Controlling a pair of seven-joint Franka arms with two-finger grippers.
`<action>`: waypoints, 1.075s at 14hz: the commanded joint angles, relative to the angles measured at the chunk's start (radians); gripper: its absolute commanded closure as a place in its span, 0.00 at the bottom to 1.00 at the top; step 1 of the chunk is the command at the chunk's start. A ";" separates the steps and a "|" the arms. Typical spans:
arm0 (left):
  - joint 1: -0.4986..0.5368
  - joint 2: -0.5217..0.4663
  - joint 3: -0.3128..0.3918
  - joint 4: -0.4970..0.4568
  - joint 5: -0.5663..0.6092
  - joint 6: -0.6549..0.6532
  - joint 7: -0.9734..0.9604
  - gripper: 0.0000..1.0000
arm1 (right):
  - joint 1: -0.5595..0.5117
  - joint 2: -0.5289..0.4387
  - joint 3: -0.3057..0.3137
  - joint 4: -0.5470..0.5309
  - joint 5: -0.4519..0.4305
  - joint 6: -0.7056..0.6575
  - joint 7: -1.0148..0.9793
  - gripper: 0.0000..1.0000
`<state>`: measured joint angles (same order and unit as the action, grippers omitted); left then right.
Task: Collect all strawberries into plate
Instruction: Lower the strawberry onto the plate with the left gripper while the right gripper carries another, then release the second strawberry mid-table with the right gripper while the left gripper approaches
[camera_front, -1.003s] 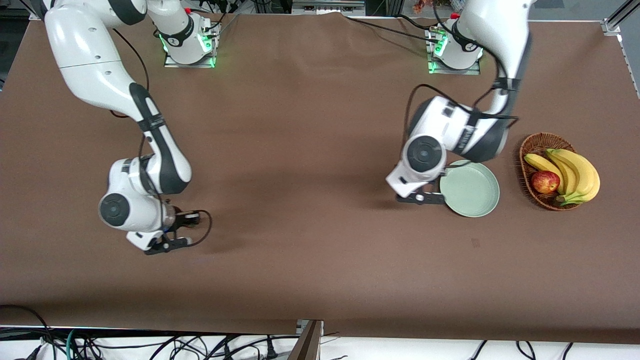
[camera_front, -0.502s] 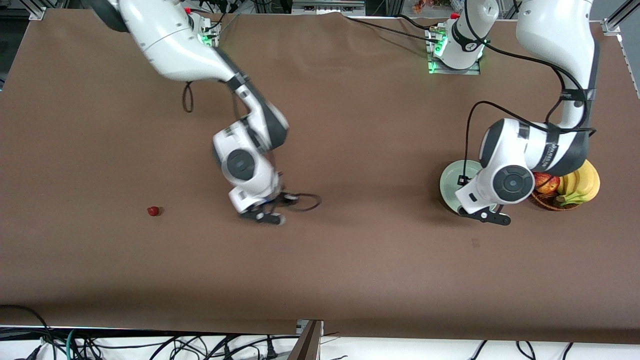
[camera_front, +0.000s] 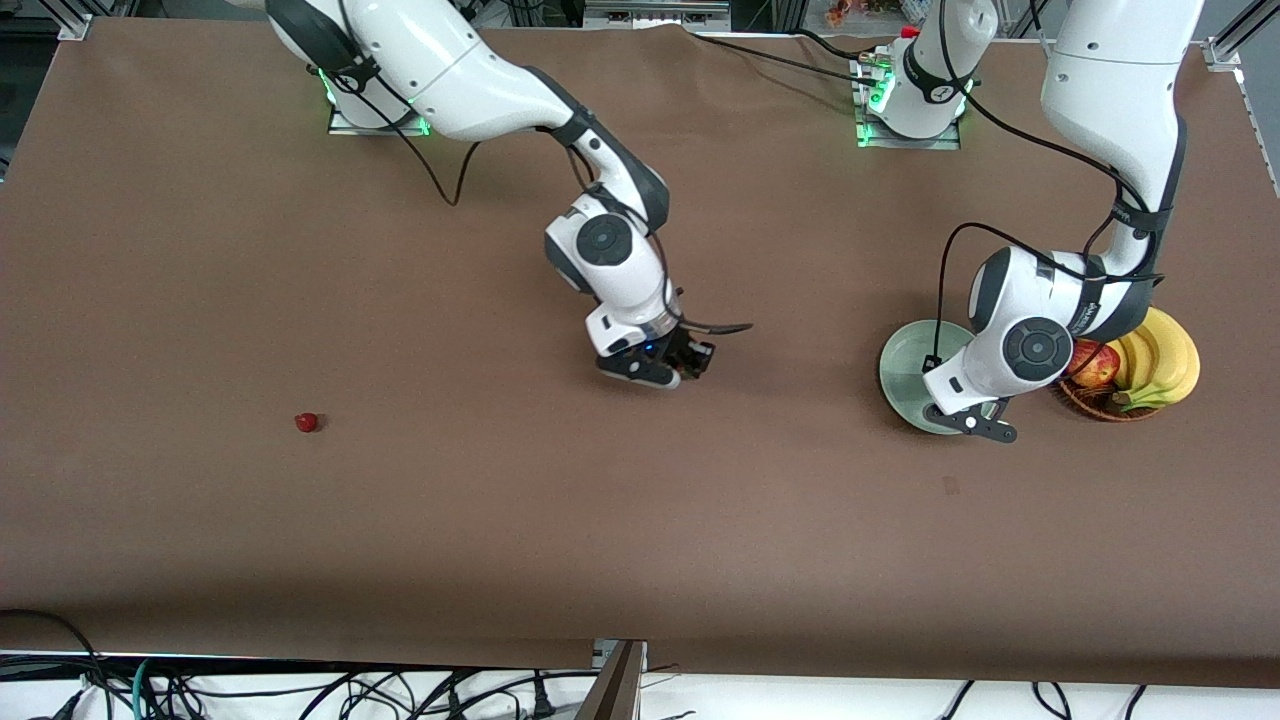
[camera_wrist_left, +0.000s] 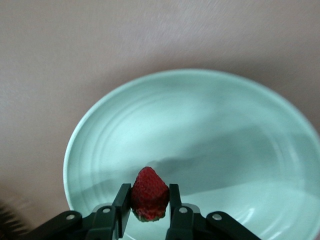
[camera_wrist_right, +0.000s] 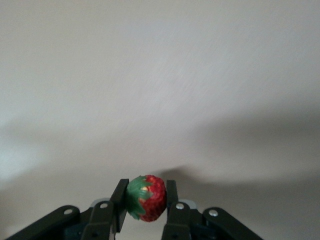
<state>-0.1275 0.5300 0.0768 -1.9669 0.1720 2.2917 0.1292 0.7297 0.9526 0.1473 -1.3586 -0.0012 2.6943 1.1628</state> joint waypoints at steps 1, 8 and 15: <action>0.020 -0.022 -0.015 -0.014 0.020 0.009 0.030 0.75 | 0.066 0.072 -0.011 0.099 0.006 0.025 0.104 0.87; 0.017 -0.118 -0.052 0.008 0.014 -0.105 0.030 0.00 | 0.082 0.095 -0.052 0.168 -0.002 0.018 0.100 0.00; -0.003 -0.142 -0.161 0.186 -0.152 -0.339 -0.011 0.00 | -0.172 -0.079 -0.038 0.171 0.017 -0.436 -0.378 0.00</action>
<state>-0.1212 0.3722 -0.0544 -1.8032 0.0831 1.9727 0.1408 0.6433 0.9439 0.0726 -1.1622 0.0004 2.3782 0.9428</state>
